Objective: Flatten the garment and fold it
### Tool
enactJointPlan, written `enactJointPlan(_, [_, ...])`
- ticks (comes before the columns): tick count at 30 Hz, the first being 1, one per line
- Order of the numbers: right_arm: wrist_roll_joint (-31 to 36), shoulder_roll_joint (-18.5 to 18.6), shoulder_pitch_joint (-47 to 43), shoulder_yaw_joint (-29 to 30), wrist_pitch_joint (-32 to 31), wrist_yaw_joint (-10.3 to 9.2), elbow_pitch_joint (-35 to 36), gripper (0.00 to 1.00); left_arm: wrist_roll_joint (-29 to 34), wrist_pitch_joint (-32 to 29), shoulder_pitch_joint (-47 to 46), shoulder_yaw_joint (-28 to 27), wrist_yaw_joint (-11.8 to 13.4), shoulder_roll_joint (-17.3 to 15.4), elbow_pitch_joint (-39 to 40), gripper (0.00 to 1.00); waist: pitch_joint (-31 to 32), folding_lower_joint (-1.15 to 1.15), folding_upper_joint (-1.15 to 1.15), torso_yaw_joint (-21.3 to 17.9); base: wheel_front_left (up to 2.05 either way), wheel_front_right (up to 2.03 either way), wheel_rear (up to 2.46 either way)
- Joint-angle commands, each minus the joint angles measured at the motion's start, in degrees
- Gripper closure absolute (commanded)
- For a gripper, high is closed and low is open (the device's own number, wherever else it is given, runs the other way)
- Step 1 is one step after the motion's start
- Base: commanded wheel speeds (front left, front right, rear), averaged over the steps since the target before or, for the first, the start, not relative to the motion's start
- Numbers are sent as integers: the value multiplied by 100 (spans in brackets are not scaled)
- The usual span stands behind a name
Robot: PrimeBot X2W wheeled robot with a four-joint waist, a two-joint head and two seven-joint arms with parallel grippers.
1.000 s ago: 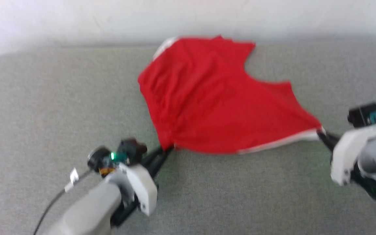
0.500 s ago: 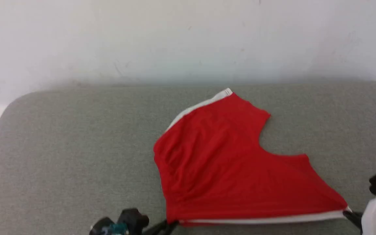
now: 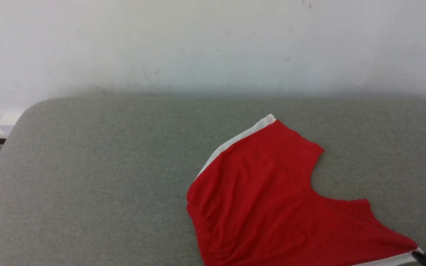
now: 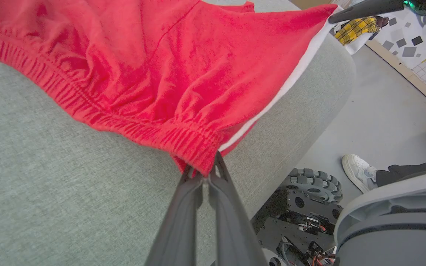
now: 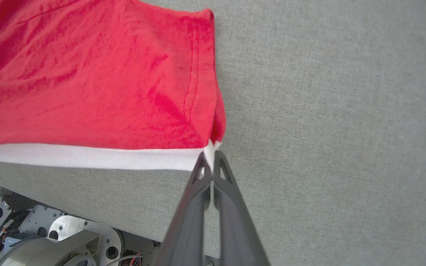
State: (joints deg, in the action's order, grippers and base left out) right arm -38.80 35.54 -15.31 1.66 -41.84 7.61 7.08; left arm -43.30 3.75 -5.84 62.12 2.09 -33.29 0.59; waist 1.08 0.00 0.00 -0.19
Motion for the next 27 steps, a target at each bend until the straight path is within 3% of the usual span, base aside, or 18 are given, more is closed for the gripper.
enactJointPlan(1, [22,-57,89,61,2,-12,98,100,38,17,-72,-29,22,-17,42,100,-124,0,0,92,0,0,0])
enactJointPlan(7, [-39,-165,867,268,-23,-12,363,100,161,134,-608,-322,22,7,230,100,-483,0,0,361,0,0,0])
enactJointPlan(12, [-64,-190,1937,158,-143,-12,191,100,287,118,-1111,-491,-17,82,417,100,-888,0,0,642,0,0,0])
enactJointPlan(27, [525,-403,5240,-1217,-590,-12,-1892,100,501,366,-2267,-770,-246,675,-150,100,-1997,0,0,1296,0,0,0])
